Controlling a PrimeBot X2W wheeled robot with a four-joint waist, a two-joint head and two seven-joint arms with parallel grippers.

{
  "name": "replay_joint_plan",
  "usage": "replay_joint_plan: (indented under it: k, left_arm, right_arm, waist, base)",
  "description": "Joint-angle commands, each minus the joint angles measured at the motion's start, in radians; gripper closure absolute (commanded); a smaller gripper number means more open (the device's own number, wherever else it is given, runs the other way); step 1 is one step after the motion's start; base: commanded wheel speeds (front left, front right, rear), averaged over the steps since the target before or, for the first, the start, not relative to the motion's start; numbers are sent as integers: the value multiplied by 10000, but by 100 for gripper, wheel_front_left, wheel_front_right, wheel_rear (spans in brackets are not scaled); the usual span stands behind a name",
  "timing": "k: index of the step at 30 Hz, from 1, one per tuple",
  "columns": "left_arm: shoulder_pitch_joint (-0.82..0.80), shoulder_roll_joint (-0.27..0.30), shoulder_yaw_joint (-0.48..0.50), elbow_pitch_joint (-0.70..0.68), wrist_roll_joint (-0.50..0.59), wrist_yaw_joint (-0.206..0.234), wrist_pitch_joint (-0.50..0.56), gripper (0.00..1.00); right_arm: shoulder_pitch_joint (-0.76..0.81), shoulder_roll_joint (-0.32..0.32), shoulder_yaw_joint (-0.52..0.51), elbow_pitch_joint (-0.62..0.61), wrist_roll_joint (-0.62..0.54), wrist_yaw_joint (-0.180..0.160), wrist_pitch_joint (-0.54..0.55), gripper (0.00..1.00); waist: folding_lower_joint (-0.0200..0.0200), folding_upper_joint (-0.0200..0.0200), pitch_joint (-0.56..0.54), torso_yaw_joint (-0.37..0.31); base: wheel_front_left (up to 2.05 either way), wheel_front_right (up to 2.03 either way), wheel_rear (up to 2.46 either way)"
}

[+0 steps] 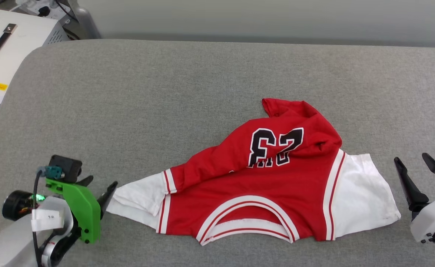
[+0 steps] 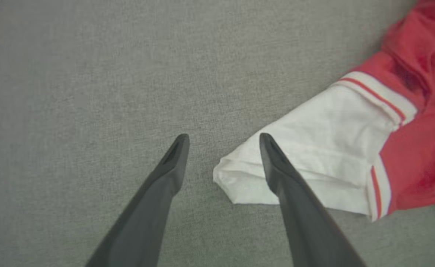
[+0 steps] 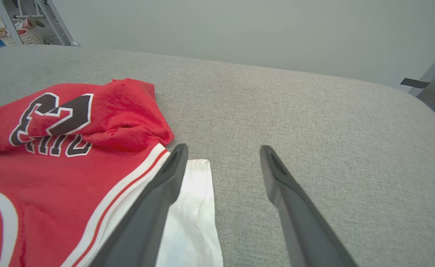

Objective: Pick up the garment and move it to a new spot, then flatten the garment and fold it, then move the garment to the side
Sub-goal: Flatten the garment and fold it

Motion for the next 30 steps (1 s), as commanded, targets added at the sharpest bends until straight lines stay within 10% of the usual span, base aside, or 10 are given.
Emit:
replay_joint_plan:
  k: [1,11,30]
  left_arm:
    - [-299,217,179,-340,138,149,-112,0]
    - [-2410,933,911,-2792,1270,801,197,0]
    - [-6374,-2619,-1169,-54,800,-1922,5211,0]
  right_arm:
    - [151,56,-64,-71,83,-7,21,0]
    - [-51,242,14,-237,40,-7,1,0]
    - [-1551,238,697,-667,-192,-7,-310,0]
  waist:
    - [0,0,-207,165]
    - [0,0,-17,67]
    - [0,0,1599,-1242]
  base:
    - [0,0,0]
    - [0,0,0]
    - [0,0,0]
